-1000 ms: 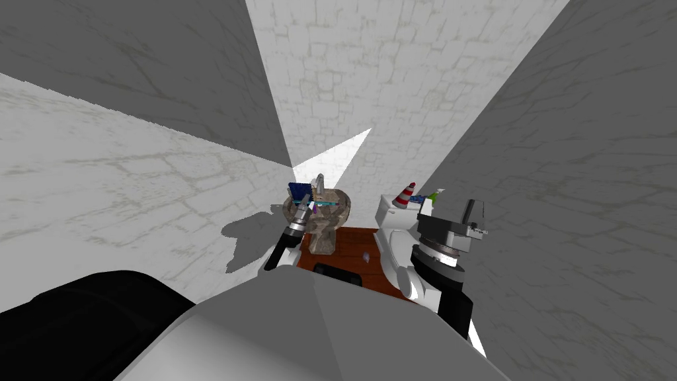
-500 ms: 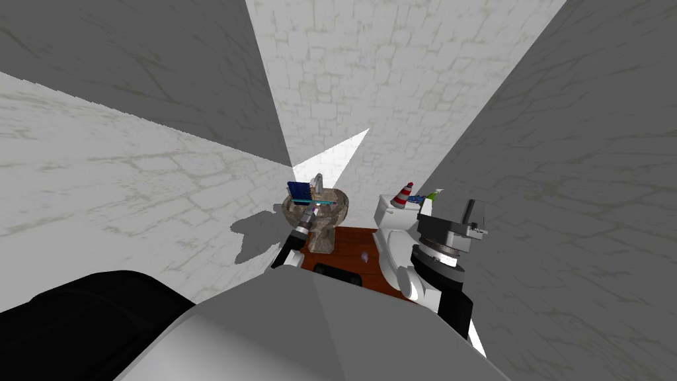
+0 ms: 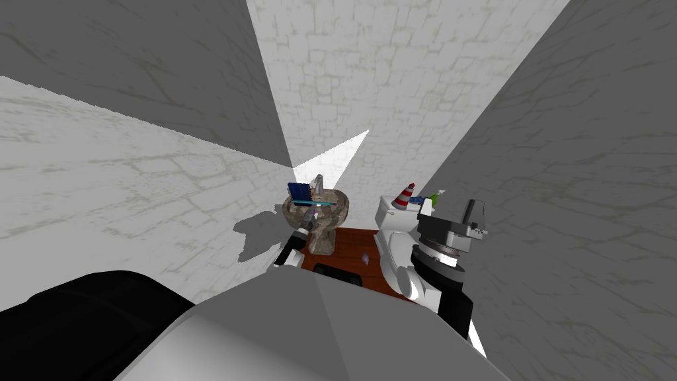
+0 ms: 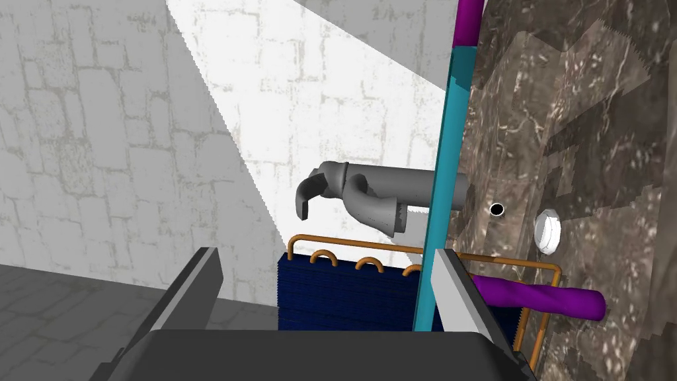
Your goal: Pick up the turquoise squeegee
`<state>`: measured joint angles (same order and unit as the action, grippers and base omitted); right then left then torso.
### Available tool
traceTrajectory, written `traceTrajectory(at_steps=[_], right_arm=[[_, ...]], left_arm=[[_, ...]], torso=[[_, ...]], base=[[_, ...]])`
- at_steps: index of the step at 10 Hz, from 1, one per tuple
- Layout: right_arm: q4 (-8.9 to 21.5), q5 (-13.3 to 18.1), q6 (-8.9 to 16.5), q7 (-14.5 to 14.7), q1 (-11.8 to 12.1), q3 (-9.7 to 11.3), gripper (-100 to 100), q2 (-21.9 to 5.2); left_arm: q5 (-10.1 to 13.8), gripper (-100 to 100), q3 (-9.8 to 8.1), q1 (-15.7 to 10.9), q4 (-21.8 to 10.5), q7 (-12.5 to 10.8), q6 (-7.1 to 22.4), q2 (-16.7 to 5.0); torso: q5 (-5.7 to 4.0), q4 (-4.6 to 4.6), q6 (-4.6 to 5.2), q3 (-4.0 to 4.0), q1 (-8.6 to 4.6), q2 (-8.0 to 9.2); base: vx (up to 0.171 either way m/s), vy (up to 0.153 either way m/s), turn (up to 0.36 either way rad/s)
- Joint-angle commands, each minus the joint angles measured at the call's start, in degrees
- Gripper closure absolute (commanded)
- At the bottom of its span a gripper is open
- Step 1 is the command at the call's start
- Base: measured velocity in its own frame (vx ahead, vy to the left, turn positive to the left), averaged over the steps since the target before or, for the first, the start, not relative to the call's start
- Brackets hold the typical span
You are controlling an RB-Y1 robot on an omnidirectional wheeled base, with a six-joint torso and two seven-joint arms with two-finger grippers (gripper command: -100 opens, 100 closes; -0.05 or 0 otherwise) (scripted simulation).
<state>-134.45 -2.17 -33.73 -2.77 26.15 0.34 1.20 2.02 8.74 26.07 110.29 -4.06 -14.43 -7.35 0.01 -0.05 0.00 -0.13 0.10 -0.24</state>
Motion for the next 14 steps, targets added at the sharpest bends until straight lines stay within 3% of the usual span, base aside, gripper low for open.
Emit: traceTrajectory(at_steps=[1,6,8,9,10,11,12,14], right_arm=[[0.0,0.0,0.0,0.0,0.0,0.0,0,0.0],[0.0,0.0,0.0,0.0,0.0,0.0,0,0.0],[0.0,0.0,0.0,0.0,0.0,0.0,0,0.0],[0.0,0.0,0.0,0.0,0.0,0.0,0,0.0],[0.0,0.0,0.0,0.0,0.0,0.0,0,0.0],[0.0,0.0,0.0,0.0,0.0,0.0,0,0.0],[0.0,0.0,0.0,0.0,0.0,0.0,0,0.0],[0.0,0.0,0.0,0.0,0.0,0.0,0,0.0]], left_arm=[[1.0,-100,-0.69,-0.7,-1.7,-0.4,1.4,0.2],[5.6,-100,-4.43,-2.9,-6.0,-1.8,5.3,1.1],[7.7,-100,-6.21,-4.1,-7.6,-2.2,6.8,3.2],[8.2,-100,-6.69,-4.5,-7.9,-2.3,7.1,4.5],[7.8,-100,-6.26,-4.1,-7.6,-2.2,6.7,3.7],[7.9,0,-6.32,-4.1,-7.7,-2.3,6.8,3.8],[5.7,-100,-6.75,-7.0,-10.5,-4.5,5.4,3.8],[5.7,-100,-6.75,-9.9,-14.0,-4.5,5.4,3.8]], torso=[[0.0,0.0,0.0,0.0,0.0,0.0],[0.01,-0.01,0.0,-0.03,0.03,-0.05],[0.01,-0.03,0.0,-0.08,0.07,-0.14],[0.01,-0.05,0.01,-0.13,0.04,-0.22],[0.01,-0.07,0.0,-0.18,0.05,-0.32],[0.0,-0.04,0.0,-0.08,-0.01,-0.11],[-0.01,0.01,0.0,0.04,-0.06,0.09],[-0.03,0.07,0.01,0.21,-0.16,0.38]], base=[[0.061,0.022,0.017],[0.068,0.029,0.02],[0.107,0.037,0.007],[0.145,0.036,-0.009],[0.069,0.018,-0.004],[0.012,0.003,0.001],[-0.04,-0.008,0.21],[-0.045,-0.02,0.059]])
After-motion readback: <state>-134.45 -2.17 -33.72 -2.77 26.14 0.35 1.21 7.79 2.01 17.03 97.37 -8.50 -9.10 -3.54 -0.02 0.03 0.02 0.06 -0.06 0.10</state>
